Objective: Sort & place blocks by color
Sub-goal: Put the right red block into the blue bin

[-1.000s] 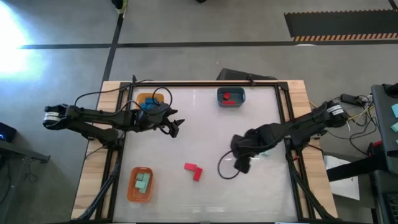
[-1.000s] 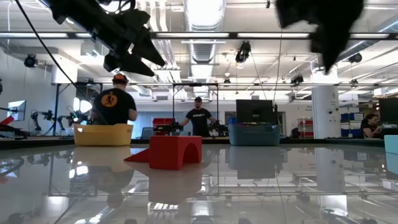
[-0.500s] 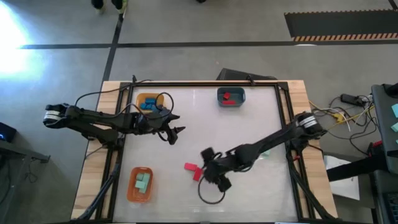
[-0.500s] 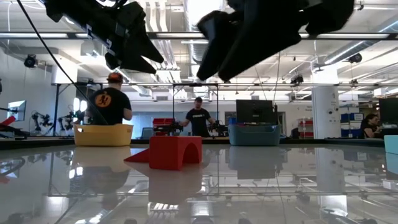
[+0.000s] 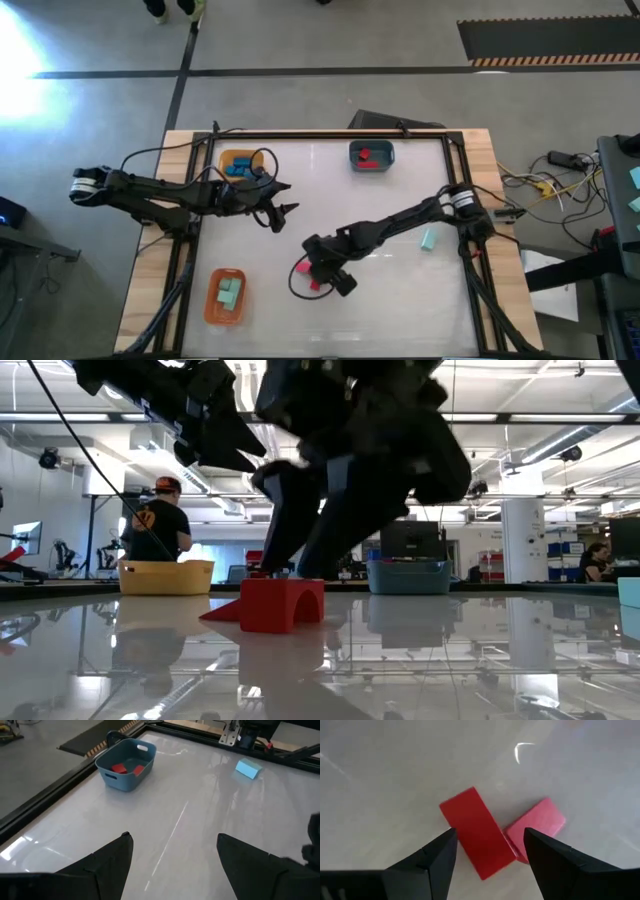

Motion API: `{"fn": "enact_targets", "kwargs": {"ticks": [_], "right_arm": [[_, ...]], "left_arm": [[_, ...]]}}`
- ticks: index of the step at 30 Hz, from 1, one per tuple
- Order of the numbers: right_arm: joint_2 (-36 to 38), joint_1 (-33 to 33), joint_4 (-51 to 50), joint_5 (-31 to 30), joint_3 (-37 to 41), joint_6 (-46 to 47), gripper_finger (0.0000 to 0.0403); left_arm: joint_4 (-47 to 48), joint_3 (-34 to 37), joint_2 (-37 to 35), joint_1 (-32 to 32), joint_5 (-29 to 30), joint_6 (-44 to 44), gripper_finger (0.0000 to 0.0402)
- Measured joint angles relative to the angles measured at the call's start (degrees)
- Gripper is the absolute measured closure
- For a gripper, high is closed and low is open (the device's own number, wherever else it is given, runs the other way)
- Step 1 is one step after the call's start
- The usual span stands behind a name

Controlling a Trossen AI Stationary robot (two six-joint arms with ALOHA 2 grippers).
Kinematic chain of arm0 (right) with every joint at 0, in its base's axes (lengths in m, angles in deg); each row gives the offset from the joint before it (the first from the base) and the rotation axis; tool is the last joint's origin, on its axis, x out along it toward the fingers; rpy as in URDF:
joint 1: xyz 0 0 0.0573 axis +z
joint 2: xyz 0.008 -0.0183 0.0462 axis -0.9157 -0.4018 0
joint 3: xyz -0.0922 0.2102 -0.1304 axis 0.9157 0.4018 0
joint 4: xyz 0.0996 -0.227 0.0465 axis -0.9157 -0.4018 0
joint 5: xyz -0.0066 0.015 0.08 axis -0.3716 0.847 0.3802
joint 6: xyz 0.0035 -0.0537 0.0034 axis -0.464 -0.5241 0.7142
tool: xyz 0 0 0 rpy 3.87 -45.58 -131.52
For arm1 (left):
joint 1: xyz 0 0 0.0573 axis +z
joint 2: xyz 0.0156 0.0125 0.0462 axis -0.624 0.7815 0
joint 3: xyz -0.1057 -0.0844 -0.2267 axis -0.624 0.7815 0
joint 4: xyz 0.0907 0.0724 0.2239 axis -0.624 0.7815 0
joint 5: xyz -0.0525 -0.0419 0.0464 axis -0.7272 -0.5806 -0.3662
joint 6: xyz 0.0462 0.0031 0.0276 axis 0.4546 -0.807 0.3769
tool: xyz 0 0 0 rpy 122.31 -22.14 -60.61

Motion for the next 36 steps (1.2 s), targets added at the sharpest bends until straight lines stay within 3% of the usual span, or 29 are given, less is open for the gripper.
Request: {"fn": "enact_targets", "kwargs": {"ticks": [7,15,21,32,36], "right_arm": [[-3.33,0.03,2.44,1.11,-0.28,-2.92,0.0189],[-3.25,0.0,1.93,1.78,-0.11,-3.09,0.0287],[-3.89,-0.06,0.95,2.68,-0.15,-0.24,0.0288],[8.63,-1.73,-14.5,1.27,0.39,3.24,0.0288],[14.47,-4.34,-21.88,-3.58,1.74,3.9,0.0288]], "left_arm": [[0.04,0.0,0.03,0.0,0.21,0.09,0.013],[0.39,0.0,0.03,0.0,0.22,-0.21,0.013],[0.59,0.0,0.03,-0.05,0.22,-1.44,0.013],[0.53,0.0,0.17,-0.11,0.24,-2.89,0.013],[0.5,0.22,0.67,-0.11,0.24,-3.39,0.013]]}}
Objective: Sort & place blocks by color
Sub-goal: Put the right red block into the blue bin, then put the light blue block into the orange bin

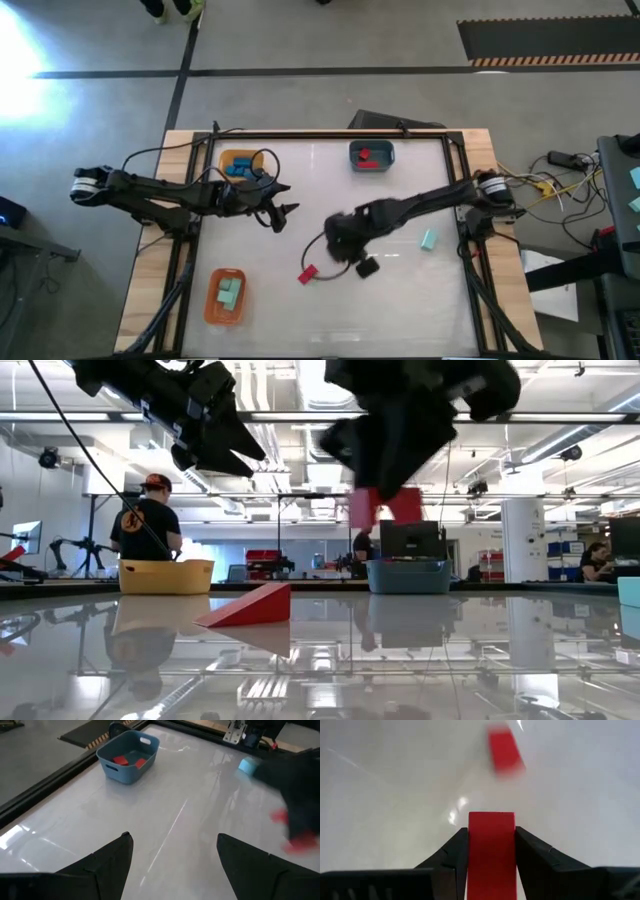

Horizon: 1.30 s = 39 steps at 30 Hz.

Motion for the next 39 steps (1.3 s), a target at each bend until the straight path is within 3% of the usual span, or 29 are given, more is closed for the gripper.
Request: {"fn": "enact_targets", "kwargs": {"ticks": [6,9,13,19,25,28,34,39], "right_arm": [[8.65,-10.91,-4.28,-13.88,3.44,-1.04,0.0288],[10.69,-19.31,-1.76,-17.08,5.65,-1.48,0.0288],[10.97,-31.34,3.03,-15.84,7.79,-1.03,0.0288],[7.15,-43.55,6.79,-5.46,8.62,0.44,0.0288],[3.71,-47.28,6.54,-5.51,8.62,-0.17,0.0288],[3.02,-47.49,6.54,-9.66,8.42,-0.21,0.0285],[3.32,-47.52,5.93,-11.02,8.44,-0.62,0.0199],[5.96,-47.3,3.22,-10.9,8.4,1.78,0.0176]], "left_arm": [[-0.02,0.07,0.19,0.0,0.0,0.07,0.013],[-0.14,0.07,0.17,0.0,0.0,0.09,0.013],[-0.11,0.06,0.17,0.0,0.0,0.11,0.013],[-0.13,0.04,0.17,0.02,0.04,0.5,0.013],[-0.11,0.04,0.17,0.02,0.04,0.61,0.013],[-0.11,0.04,0.17,0.02,0.04,0.63,0.013],[-0.09,0.04,0.17,0.02,0.04,0.62,0.013],[-0.11,0.04,0.17,0.0,0.04,0.17,0.013]]}}
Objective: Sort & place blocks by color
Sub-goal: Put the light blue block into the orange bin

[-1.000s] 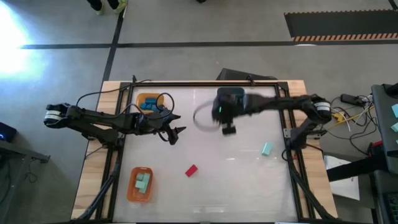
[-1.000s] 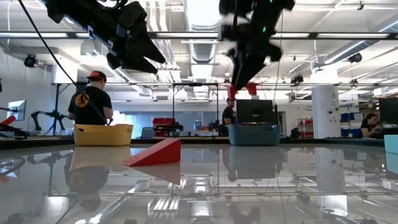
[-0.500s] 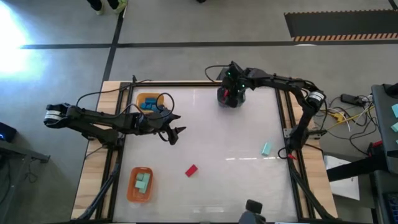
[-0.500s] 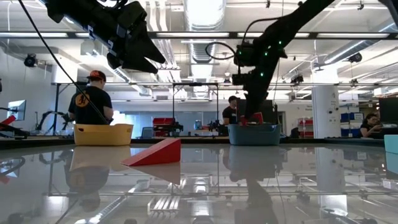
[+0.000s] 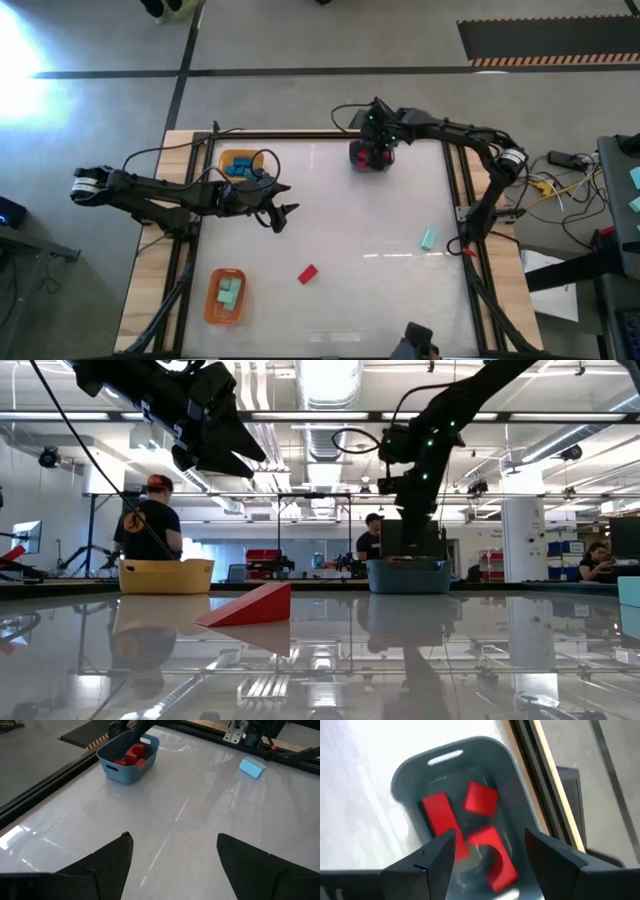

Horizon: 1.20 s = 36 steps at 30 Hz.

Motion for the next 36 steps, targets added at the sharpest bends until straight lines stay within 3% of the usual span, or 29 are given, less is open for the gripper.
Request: {"fn": "enact_targets", "kwargs": {"ticks": [4,9,15,19,23,28,32,36], "right_arm": [[3.28,1.89,-4.65,0.19,0.96,4.6,0.0191],[9.49,8.79,-6.27,1.72,6.04,9.57,0.022],[20.37,21.47,1.93,3.51,17.36,19.63,0.0246],[27.3,31.22,9.22,2.49,23.87,33.46,0.0257],[32.26,39.1,7.87,2.73,26.23,53.07,0.0259],[35.71,47.4,-1.77,3.6,26.29,74.38,0.0229],[36.0,51.16,-16.0,3.03,26.29,88.82,0.0203],[33.92,52.74,-29.14,0.87,26.44,96.67,0.0186]], "left_arm": [[0.09,-0.12,0.09,-1.3,-0.32,0.0,0.013],[-0.05,-1.4,0.52,-5.14,-0.48,-2.25,0.013],[0.02,-2.15,4.56,-13.75,0.57,-9.75,0.013],[-0.26,-3.27,9.28,-18.39,3.15,-16.75,0.013],[-3.99,-4.37,13.77,-20.07,4.5,-19.4,0.013],[-6.55,-6.39,16.29,-20.05,4.52,-16.85,0.013],[-6.66,-7.06,16.2,-19.91,4.55,-13.42,0.013],[-6.8,-7.1,15.09,-19.82,4.72,-11.97,0.013]]}}
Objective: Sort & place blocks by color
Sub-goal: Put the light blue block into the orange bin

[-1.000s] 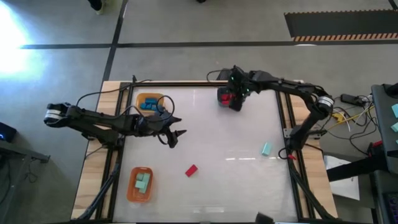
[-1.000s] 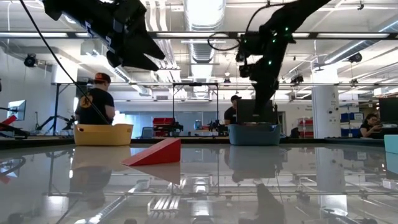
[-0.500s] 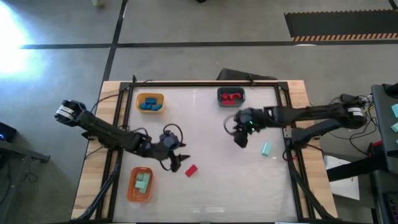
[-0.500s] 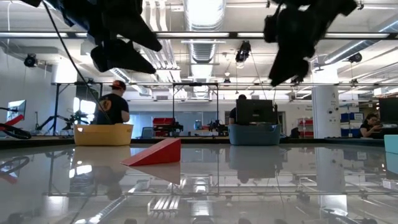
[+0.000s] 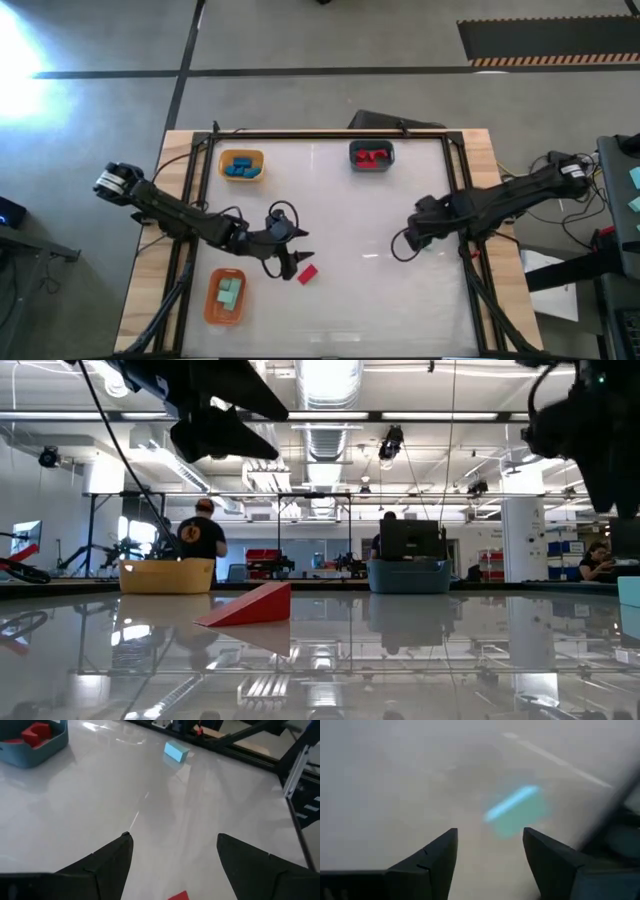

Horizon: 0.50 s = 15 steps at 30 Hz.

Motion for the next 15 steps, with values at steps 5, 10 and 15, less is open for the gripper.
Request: {"fn": "enact_targets", "kwargs": {"ticks": [5,10,15], "right_arm": [[-2.01,0.58,-0.84,-3.48,1.24,4.78,0.0169],[-4.43,3.28,-0.59,-3.44,2.76,12.91,0.0151],[-6.26,7.87,2.1,-3.41,4.2,21.82,0.0136]], "left_arm": [[0.33,0.02,-0.95,0.09,0.02,3.75,0.013],[0.46,0.13,-2.24,0.11,0.56,7.43,0.013],[0.58,0.85,-2.7,0.11,5.83,7.97,0.013]]}}
